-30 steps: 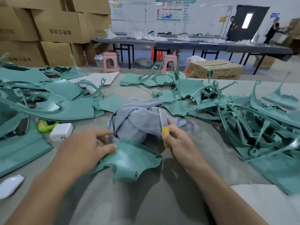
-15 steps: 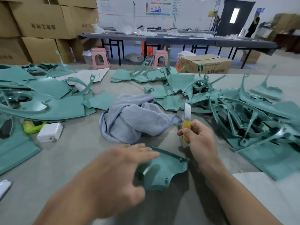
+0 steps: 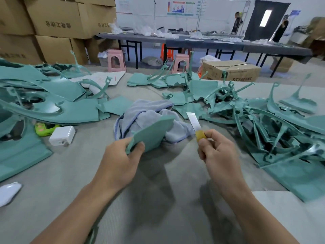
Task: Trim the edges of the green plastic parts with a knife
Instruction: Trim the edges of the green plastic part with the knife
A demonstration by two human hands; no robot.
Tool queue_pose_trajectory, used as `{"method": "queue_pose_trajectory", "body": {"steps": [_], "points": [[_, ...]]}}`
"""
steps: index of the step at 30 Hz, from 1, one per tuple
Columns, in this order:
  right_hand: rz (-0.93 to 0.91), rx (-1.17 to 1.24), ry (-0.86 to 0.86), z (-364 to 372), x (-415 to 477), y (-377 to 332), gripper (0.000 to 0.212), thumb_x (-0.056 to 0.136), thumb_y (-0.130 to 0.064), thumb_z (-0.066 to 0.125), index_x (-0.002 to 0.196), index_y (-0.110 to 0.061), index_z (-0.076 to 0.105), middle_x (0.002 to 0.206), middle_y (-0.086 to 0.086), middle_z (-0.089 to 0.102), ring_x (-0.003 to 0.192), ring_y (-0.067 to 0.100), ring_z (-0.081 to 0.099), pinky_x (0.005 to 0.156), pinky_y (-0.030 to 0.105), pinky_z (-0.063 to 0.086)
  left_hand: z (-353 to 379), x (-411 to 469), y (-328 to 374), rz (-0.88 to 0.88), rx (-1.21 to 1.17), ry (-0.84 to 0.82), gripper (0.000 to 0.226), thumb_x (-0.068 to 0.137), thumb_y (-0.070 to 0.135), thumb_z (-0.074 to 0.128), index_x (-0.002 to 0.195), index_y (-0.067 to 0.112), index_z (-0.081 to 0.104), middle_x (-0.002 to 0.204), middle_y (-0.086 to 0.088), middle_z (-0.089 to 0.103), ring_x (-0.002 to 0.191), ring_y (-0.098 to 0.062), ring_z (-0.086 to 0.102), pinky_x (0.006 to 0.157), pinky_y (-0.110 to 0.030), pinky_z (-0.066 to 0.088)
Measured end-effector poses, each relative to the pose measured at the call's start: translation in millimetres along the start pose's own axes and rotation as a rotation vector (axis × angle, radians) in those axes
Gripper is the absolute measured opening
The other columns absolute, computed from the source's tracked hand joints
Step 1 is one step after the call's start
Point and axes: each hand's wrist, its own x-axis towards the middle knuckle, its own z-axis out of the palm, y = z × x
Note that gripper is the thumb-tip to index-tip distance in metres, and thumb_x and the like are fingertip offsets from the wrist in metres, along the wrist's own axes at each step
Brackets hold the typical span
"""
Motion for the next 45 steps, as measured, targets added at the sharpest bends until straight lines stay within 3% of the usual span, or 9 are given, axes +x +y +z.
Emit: {"method": "queue_pose_trajectory", "body": {"steps": [5,12,17,22,27,32,38,42,45], "points": [[-0.224,-0.244,-0.043,15,-17,-19,0.025,0.100,-0.041,0.052,0.080,-0.025,0.053,0.058,-0.004,0.050,0.052,0.011,0.039,0.051,0.027,0.030,0,-1,-1,0.004,-0.027,-0.041,0.034,0.094,0.024,0.062,0.065,0.021,0.044,0.047,0.010,0.037,0.045,-0.008,0.033,0.044,-0.020,0.031],[-0.121,-0.426,0.100,8,-4,-19,0.028,0.104,-0.032,0.053,0.077,-0.025,0.054,0.058,-0.008,0.050,0.060,0.016,0.045,0.056,0.029,0.033,0,-7,6,0.147,0.083,-0.024,0.029,0.093,0.014,0.064,0.073,0.027,0.047,0.062,0.007,0.050,0.054,-0.013,0.042,0.051,-0.021,0.035],[-0.216,-0.255,-0.018,8,-15,-27,0.028,0.095,-0.045,0.052,0.076,-0.025,0.055,0.056,-0.005,0.048,0.052,0.011,0.039,0.053,0.032,0.034,-2,-15,20,0.284,0.175,-0.061,0.032,0.089,0.010,0.066,0.099,0.041,0.070,0.096,0.036,0.053,0.081,0.000,0.055,0.056,0.000,0.035],[-0.033,-0.373,0.128,-2,2,-17,0.029,0.097,-0.025,0.059,0.071,-0.014,0.056,0.055,-0.002,0.050,0.057,0.016,0.043,0.058,0.032,0.035,1,-17,21,0.229,0.197,-0.111,0.035,0.090,0.021,0.064,0.121,0.035,0.073,0.105,0.021,0.075,0.095,-0.002,0.068,0.076,-0.006,0.042],[-0.155,-0.050,-0.032,0,-13,-31,0.029,0.089,-0.038,0.058,0.072,-0.014,0.059,0.053,-0.006,0.039,0.052,0.008,0.033,0.050,0.028,0.027,1,-16,18,0.196,0.176,-0.107,0.033,0.091,0.018,0.067,0.118,0.034,0.074,0.096,0.019,0.076,0.085,-0.004,0.069,0.068,-0.003,0.038],[-0.259,-0.238,-0.213,21,-35,-38,0.025,0.094,-0.035,0.056,0.079,-0.016,0.051,0.057,-0.006,0.046,0.054,0.008,0.039,0.052,0.030,0.034,-2,-15,21,0.266,0.174,-0.099,0.022,0.090,0.016,0.072,0.090,0.036,0.064,0.093,0.031,0.054,0.082,-0.006,0.052,0.054,-0.008,0.036],[-0.219,-0.500,0.073,21,-30,-40,0.033,0.101,-0.028,0.056,0.072,-0.024,0.042,0.052,-0.004,0.041,0.054,0.017,0.040,0.057,0.039,0.020,0,-17,17,0.242,0.189,-0.128,0.030,0.089,0.023,0.070,0.115,0.038,0.074,0.096,0.022,0.074,0.088,-0.006,0.067,0.067,-0.004,0.039],[-0.349,-0.438,-0.182,31,-47,-48,0.023,0.096,-0.035,0.051,0.079,-0.021,0.044,0.063,0.000,0.050,0.059,0.021,0.045,0.057,0.037,0.038,-2,-14,16,0.253,0.150,-0.104,0.024,0.085,0.015,0.072,0.081,0.038,0.064,0.066,0.028,0.060,0.064,-0.002,0.056,0.054,-0.005,0.035],[-0.276,-0.570,-0.021,28,-32,-42,0.024,0.101,-0.034,0.049,0.079,-0.024,0.045,0.058,-0.001,0.049,0.060,0.024,0.045,0.061,0.042,0.032,-2,-13,16,0.267,0.159,-0.083,0.026,0.086,0.017,0.070,0.079,0.041,0.060,0.062,0.029,0.054,0.056,0.004,0.049,0.052,-0.008,0.035]]}}
